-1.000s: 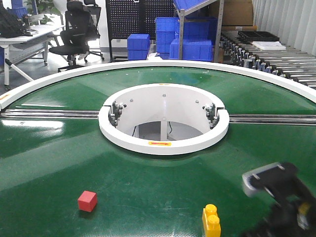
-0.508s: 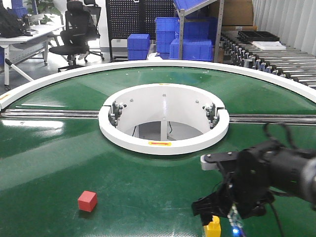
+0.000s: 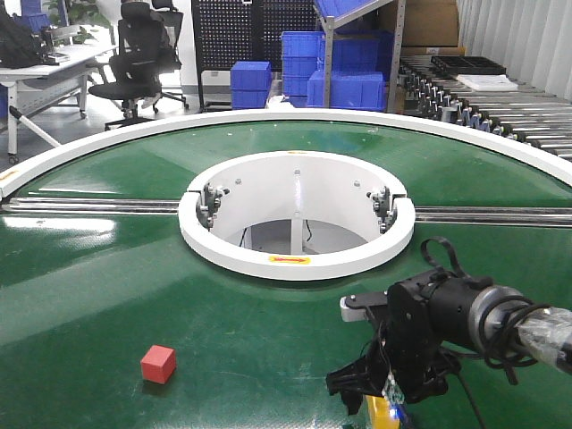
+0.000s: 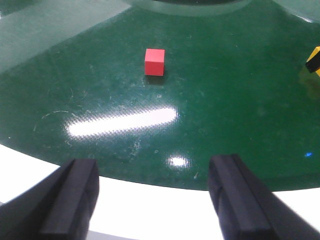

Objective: Pick red and yellow blocks into blue bin

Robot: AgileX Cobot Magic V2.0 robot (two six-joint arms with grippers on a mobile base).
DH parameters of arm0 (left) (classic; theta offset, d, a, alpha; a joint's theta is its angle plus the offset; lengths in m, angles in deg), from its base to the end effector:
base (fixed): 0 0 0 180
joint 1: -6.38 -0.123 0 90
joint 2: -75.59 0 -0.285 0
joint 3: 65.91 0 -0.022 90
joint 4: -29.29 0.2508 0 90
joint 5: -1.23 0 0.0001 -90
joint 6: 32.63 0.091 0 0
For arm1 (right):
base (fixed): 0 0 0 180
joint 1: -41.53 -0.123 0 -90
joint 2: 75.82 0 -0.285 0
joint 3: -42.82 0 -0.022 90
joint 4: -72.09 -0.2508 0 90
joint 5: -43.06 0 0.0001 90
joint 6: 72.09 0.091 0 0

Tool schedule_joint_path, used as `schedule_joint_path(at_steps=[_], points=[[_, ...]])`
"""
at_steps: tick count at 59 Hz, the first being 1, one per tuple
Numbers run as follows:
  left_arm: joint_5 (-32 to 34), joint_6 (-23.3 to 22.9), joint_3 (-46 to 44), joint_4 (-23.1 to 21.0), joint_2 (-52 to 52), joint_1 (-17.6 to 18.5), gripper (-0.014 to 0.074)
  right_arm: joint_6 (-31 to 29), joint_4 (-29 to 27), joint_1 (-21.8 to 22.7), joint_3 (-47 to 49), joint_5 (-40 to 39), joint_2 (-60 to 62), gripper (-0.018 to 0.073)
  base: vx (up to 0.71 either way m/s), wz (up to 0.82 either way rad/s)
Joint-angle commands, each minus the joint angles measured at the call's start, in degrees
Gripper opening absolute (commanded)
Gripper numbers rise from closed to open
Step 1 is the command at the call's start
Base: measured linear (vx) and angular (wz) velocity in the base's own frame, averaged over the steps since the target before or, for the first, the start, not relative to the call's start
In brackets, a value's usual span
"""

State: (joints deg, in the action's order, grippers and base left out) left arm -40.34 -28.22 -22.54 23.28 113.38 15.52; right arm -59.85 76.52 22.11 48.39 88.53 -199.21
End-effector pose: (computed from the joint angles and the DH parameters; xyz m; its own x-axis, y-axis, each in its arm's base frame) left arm 0.0934 -0.0214 0.3090 -0.5319 0.0839 -0.8426 0.2154 0.9758 -0.0388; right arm 0.3931 0.1333 0.1764 -0.9417 -0.1640 -0.2937 -0.1697 0.9855 -0.0062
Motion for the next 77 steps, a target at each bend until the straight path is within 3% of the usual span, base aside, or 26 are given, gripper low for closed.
schedule_joint_path(at_steps=[1, 12, 26, 33, 49, 50, 51, 62, 77], points=[[4.6, -0.4, -1.4, -0.7, 0.5, 0.5, 0.0577, -0.1, 1.0, 0.0, 1.9, -2.6, 2.5, 0.0593, 0.0, 0.0], [4.6, -0.4, -1.4, -0.7, 0.5, 0.5, 0.0577, -0.1, 1.0, 0.0, 1.9, -1.8, 2.0, 0.0528, 0.0, 0.0], [4.6, -0.4, -1.4, -0.7, 0.5, 0.5, 0.0577, -0.1, 1.0, 0.0, 1.9, -0.6, 2.0, 0.0295, 0.0, 0.0], [4.7, -0.4, -1.4, -0.7, 0.5, 0.5, 0.0577, -0.2, 1.0, 0.0, 1.9, 0.8, 2.7, 0.0234, 0.0, 0.0], [4.9, -0.4, -1.4, -0.7, 0.5, 0.5, 0.0577, -5.3, 0.4, -0.7, 1.7, 4.3, 11.4, 0.0227, 0.0, 0.0], [4.9, -0.4, -1.4, -0.2, 0.5, 0.5, 0.0577, -7.9, 0.2, -3.0, -1.1, 3.0, 21.3, 0.0228, 0.0, 0.0], [4.9, -0.4, -1.4, -0.2, 0.5, 0.5, 0.0577, -7.9, 0.2, -3.1, -1.8, 2.3, 22.8, 0.0228, 0.0, 0.0], [5.0, -0.3, -1.4, -0.1, 0.5, 0.5, 0.0577, -8.1, 1.1, -4.1, -13.7, -4.3, 34.8, 0.0228, 0.0, 0.0], [6.6, -0.3, -1.4, -0.3, 0.6, 0.5, 0.0577, -8.1, 4.7, -4.0, -27.3, -4.7, 47.0, 0.0228, 0.0, 0.0]])
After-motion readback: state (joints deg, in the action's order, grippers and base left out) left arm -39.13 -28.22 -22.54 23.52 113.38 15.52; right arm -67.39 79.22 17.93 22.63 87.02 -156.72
